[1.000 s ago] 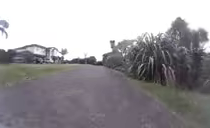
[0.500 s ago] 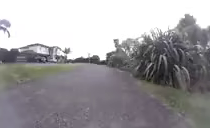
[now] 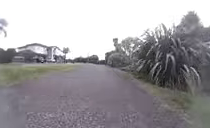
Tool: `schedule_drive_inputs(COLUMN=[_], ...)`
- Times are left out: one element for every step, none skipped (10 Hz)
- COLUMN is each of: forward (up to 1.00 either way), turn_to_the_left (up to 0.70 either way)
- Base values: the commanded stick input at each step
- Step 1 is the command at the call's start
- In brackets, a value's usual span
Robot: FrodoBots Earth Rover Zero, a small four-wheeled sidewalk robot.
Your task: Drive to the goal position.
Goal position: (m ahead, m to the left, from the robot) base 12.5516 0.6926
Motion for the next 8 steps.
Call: schedule_drive_inputs(forward=[1.0,1.0,1.0,1.0,1.0,1.0,1.0,1.0], turn_to_the_left=[0.0,0.0,0.0,0.0,0.01,0.05,0.02,0.0])
